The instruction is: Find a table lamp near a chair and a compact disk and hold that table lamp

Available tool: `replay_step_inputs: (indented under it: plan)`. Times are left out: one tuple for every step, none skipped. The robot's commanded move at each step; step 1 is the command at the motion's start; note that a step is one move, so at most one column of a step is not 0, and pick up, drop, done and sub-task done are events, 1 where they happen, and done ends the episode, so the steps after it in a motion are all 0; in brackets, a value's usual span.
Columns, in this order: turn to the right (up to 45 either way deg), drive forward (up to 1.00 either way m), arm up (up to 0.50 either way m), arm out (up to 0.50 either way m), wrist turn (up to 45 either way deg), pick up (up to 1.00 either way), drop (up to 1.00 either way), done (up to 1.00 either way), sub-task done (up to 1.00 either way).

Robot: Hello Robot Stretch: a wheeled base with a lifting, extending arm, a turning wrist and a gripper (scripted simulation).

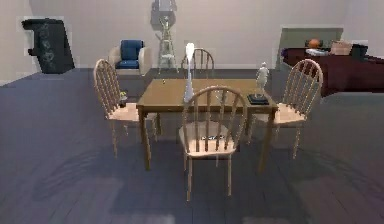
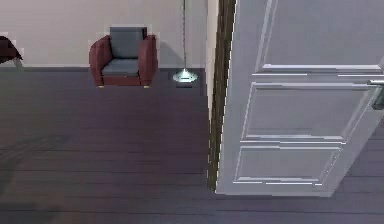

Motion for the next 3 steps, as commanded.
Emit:
replay_step_inputs:
  plan:
    - [-21.0,0.00,0.00,0.00,0.0,0.00,0.00,0.00,0.00]
    - [0.0,0.85,0.00,0.00,0.0,0.00,0.00,0.00,0.00]
    - [-36.0,0.00,0.00,0.00,0.0,0.00,0.00,0.00,0.00]
